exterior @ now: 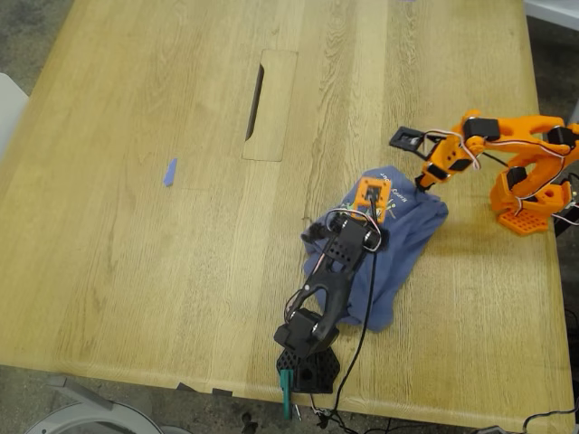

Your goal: Fold a T-shirt

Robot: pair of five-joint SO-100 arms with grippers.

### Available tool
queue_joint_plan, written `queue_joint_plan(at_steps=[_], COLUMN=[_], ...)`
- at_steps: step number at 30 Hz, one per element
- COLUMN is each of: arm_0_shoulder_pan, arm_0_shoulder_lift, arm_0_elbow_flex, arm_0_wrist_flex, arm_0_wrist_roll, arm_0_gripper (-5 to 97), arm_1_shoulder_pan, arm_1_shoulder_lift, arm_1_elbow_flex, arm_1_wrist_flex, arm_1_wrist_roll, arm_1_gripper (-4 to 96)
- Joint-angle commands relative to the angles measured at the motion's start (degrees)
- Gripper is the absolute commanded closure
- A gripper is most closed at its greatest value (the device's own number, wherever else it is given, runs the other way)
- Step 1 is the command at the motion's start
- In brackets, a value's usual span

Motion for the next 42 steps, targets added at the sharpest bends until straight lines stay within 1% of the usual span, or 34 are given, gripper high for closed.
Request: queue_joint_plan(at_steps=[1, 4, 6, 10, 13, 18, 25, 31, 34, 42], arm_0_shoulder_pan=[-2.37, -4.13, -5.1, -7.12, -9.4, -13.54, -17.49, -20.74, -22.68, -26.63], arm_0_shoulder_lift=[0.18, 0.18, 0.0, -0.18, -0.18, -0.97, -5.71, -10.28, -10.9, -10.9], arm_0_elbow_flex=[2.29, 7.21, 9.67, 13.45, 16.44, 22.24, 23.47, 21.18, 21.01, 20.83], arm_0_wrist_flex=[-9.05, -14.59, -17.49, -22.24, -25.31, -31.38, -36.56, -36.83, -36.74, -34.98], arm_0_wrist_roll=[-1.32, -3.25, -3.6, -3.52, -3.43, -3.69, -3.78, -3.69, -3.87, -3.78], arm_0_gripper=[57, 69, 73, 75, 75, 76, 77, 77, 77, 77], arm_1_shoulder_pan=[-0.53, -0.7, -0.88, -1.58, -3.25, -6.24, -8.53, -10.28, -10.55, -10.9], arm_1_shoulder_lift=[-2.9, -8.09, -11.43, -17.14, -20.13, -20.04, -12.66, -2.64, 2.2, 16.26], arm_1_elbow_flex=[-5.36, -10.2, -13.8, -19.34, -20.04, -11.6, 5.98, 21.97, 26.72, 37.35], arm_1_wrist_flex=[-4.75, -7.29, -8.61, -11.95, -15.82, -22.24, -26.81, -29.18, -28.04, -19.69], arm_1_wrist_roll=[-0.88, -1.32, -1.58, -1.93, -1.14, 0.97, 2.55, 3.34, 3.69, 3.96], arm_1_gripper=[91.2, 91.2, 91.2, 91.2, 91.2, 91.2, 91.2, 91.2, 91.2, 91.2])
